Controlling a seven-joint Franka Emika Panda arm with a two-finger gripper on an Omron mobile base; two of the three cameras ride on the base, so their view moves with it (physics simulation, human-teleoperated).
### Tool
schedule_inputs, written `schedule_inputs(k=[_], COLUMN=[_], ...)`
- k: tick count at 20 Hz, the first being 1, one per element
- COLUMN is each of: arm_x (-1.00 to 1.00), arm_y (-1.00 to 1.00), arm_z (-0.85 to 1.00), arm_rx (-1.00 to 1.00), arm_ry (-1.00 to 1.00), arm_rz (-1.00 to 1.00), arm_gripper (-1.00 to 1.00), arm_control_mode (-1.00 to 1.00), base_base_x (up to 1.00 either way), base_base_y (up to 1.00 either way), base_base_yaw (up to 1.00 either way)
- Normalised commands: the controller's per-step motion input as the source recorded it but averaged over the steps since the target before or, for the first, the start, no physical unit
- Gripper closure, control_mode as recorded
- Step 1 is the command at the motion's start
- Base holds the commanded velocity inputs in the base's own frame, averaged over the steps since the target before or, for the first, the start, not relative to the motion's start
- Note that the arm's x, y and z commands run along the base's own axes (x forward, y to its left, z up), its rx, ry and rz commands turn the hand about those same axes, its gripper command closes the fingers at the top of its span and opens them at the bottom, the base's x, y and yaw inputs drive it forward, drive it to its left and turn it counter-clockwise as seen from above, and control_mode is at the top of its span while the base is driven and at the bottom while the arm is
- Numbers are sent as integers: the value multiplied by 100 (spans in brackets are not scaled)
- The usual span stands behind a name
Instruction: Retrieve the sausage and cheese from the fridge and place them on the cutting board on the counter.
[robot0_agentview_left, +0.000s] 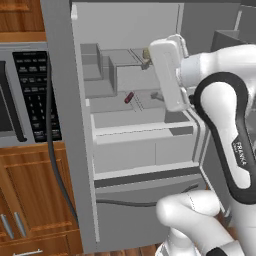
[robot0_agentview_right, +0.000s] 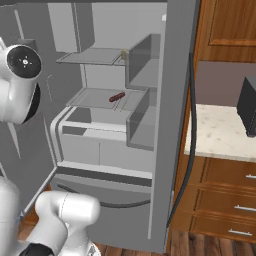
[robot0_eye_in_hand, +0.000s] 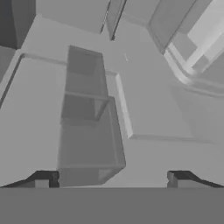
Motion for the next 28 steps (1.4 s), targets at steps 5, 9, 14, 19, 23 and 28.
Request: schedule_inputs(k=[5, 9, 14, 19, 23, 28], arm_x=[16, 36, 28, 2, -13, -5], arm_y=[-77, -34, -27, -41, -10, -10], arm_z=[-41, -54, -58, -37, 2, 3], arm_rx=[-15, -45, -53, -38, -21, -20], arm_ry=[0, 4, 4, -2, -7, 0], arm_rz=[-9, -7, -3, 0, 13, 8], arm_gripper=[-100, -100, -100, -100, -100, -100], arm_control_mode=[-100, -100, -100, -100, -100, -100], base_base_x=[0, 0, 0, 0, 0, 0], base_base_y=[0, 0, 0, 0, 0, 0], base_base_yaw=[0, 0, 0, 0, 0, 0])
